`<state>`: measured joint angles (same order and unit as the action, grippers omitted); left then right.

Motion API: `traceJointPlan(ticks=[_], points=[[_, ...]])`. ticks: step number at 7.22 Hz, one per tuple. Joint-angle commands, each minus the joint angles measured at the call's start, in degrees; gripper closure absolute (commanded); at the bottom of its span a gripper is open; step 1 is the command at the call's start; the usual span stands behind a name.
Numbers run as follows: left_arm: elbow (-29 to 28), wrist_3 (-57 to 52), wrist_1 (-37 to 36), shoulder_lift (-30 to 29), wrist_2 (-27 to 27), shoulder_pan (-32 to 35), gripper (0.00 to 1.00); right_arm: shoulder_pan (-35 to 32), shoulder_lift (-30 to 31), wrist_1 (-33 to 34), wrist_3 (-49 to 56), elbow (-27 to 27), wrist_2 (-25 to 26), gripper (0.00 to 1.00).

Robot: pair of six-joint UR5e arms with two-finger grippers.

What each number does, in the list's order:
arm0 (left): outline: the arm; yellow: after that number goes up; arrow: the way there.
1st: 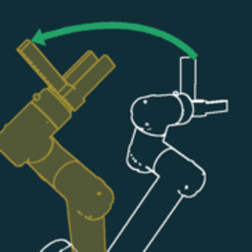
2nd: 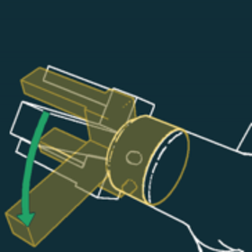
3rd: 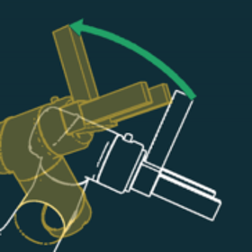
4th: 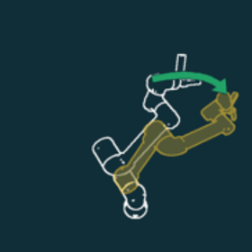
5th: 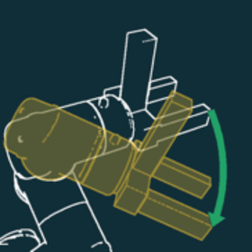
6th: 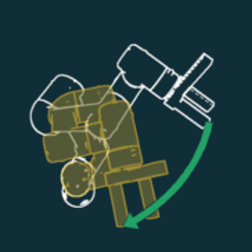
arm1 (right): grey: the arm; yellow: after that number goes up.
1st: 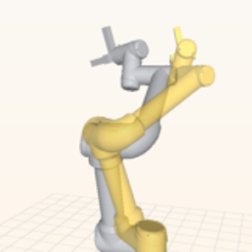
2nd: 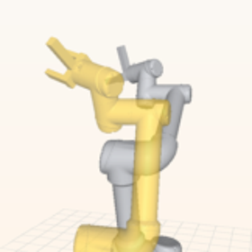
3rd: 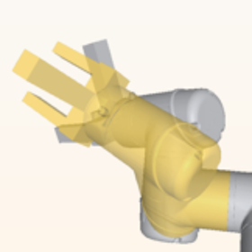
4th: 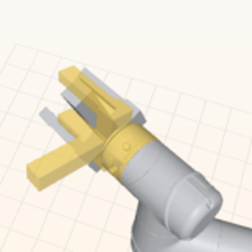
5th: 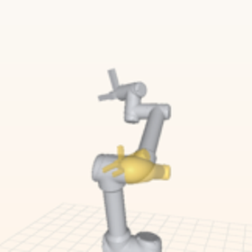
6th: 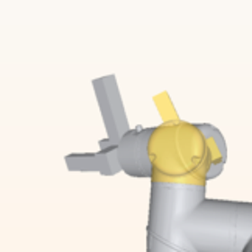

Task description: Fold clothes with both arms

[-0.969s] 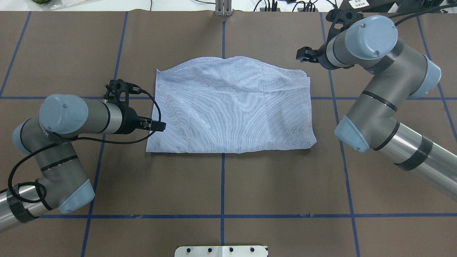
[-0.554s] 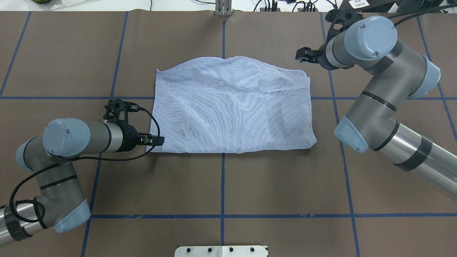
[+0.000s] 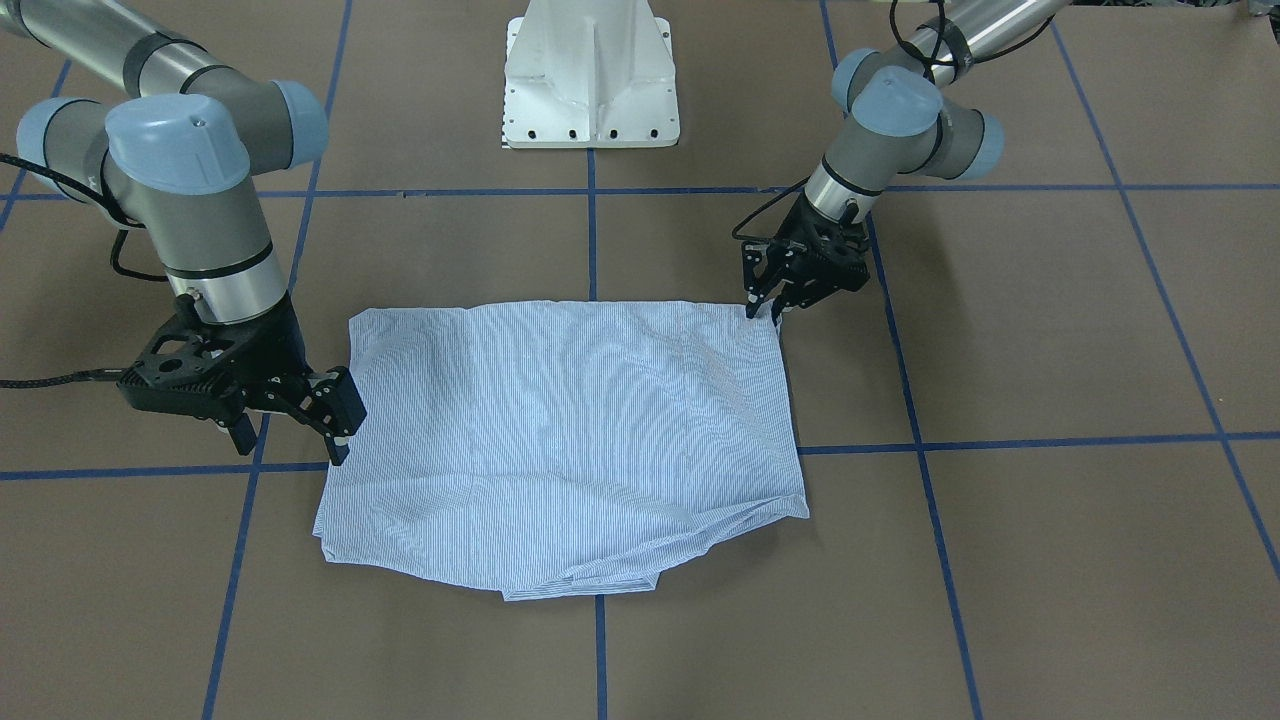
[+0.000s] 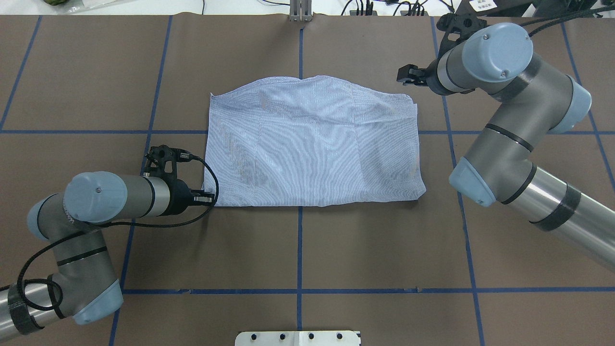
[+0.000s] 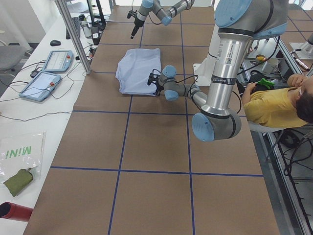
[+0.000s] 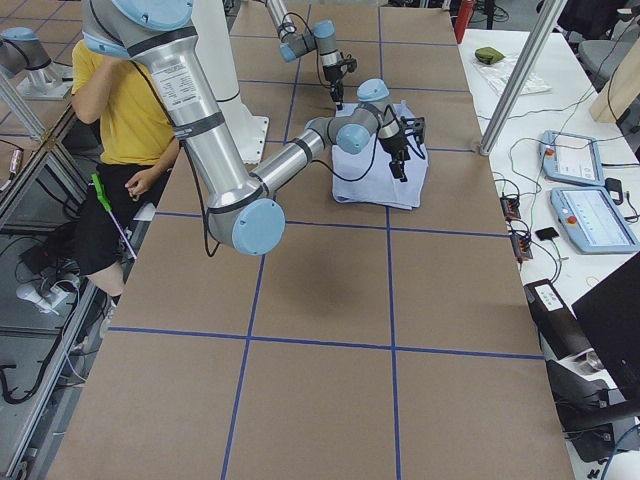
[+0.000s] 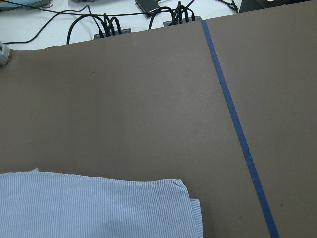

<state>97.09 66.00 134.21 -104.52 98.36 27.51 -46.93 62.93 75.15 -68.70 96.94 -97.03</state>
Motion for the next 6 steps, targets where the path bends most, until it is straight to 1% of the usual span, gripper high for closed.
traceJointPlan(ticks=[1, 3, 4, 5, 6], points=[[1.2, -0.3, -0.1, 0.2, -0.1, 0.0, 1.0, 0.2, 0.0, 0.0, 0.0, -0.1, 0.0, 0.0], [5.5, -3.5, -0.6, 4.8, 0.3, 0.7, 1.0, 0.7, 0.0, -0.1, -0.4, 0.0, 0.1, 0.0], [4.8, -7.9, -0.9, 4.9, 0.1, 2.9, 1.0, 1.0, 0.0, -0.3, -0.6, 0.0, 0.1, 0.0], [2.5, -12.4, -0.9, 4.4, 0.2, 6.7, 1.0, 1.2, 0.0, -0.4, -0.7, 0.0, 0.1, 0.0], [-1.3, -16.6, -0.9, 2.6, 0.2, 10.3, 1.0, 1.5, 0.0, -0.4, -0.8, 0.3, 0.1, 0.0]])
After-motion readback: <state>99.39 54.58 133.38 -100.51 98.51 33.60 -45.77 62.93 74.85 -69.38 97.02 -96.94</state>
